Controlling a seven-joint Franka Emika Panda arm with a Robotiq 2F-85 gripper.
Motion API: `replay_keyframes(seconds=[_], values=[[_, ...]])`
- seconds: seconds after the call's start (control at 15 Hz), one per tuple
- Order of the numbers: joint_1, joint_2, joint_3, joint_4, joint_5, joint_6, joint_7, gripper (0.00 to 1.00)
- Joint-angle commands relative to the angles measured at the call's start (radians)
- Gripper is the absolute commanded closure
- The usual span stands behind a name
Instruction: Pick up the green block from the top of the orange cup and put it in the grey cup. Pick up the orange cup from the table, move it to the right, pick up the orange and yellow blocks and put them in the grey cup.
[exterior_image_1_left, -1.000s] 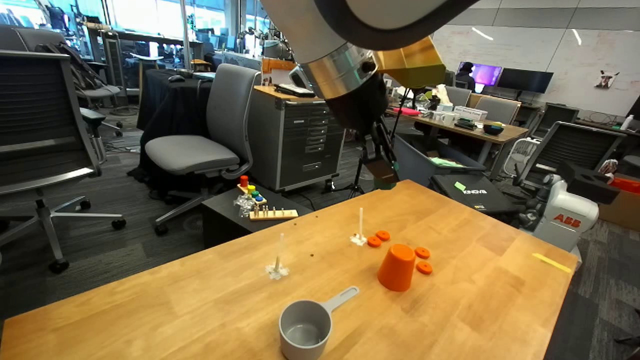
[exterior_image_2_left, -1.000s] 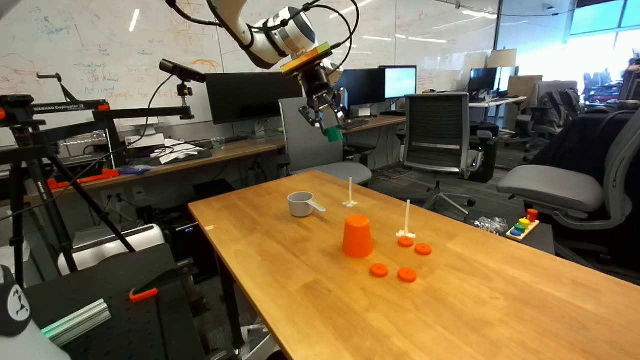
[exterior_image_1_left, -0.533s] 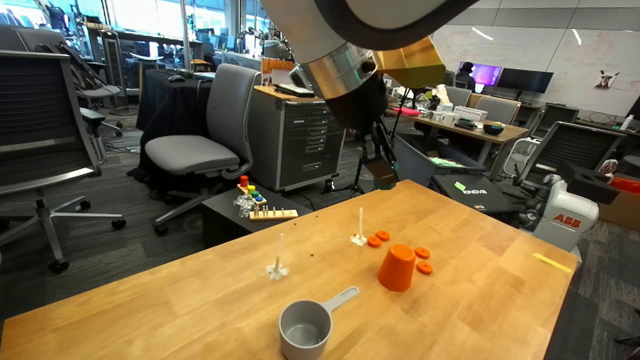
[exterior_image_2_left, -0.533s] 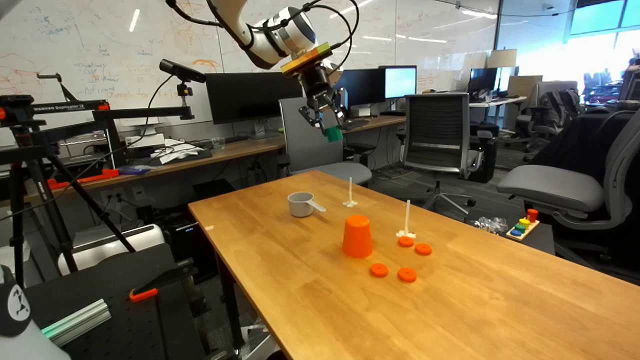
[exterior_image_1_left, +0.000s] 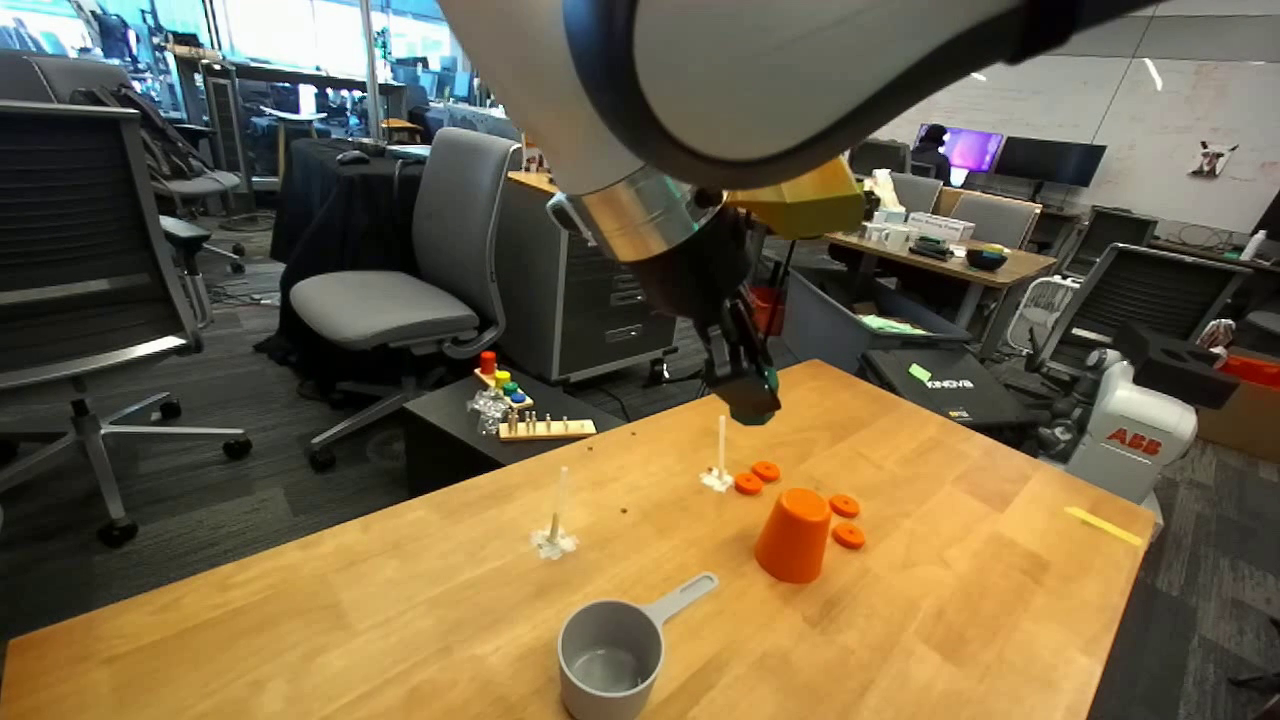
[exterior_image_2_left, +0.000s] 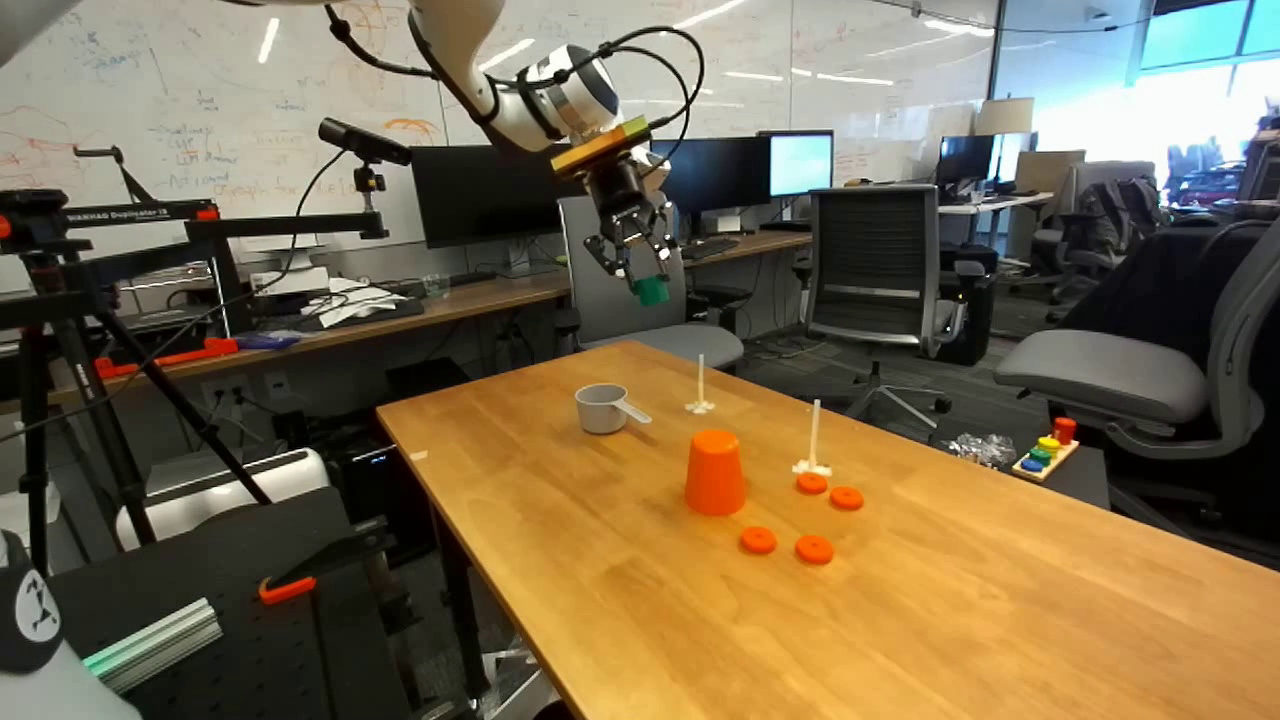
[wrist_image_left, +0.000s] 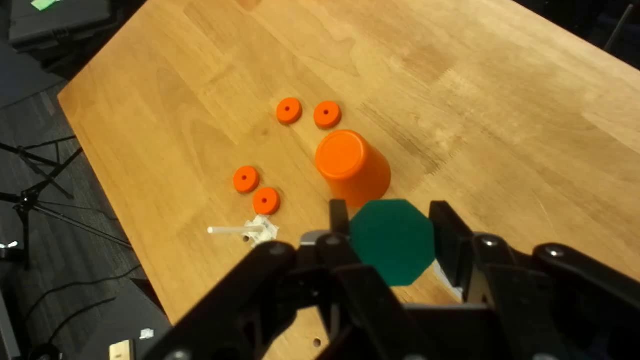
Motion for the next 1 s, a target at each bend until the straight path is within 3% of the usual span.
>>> replay_keyframes(seconds=[0.0, 0.93], values=[[0.041, 0.087, 0.008, 0.097, 0.007, 0.000, -0.046, 0.81], [0.126, 0.347, 0.023, 0.297, 0.009, 0.083, -0.225, 0.81]])
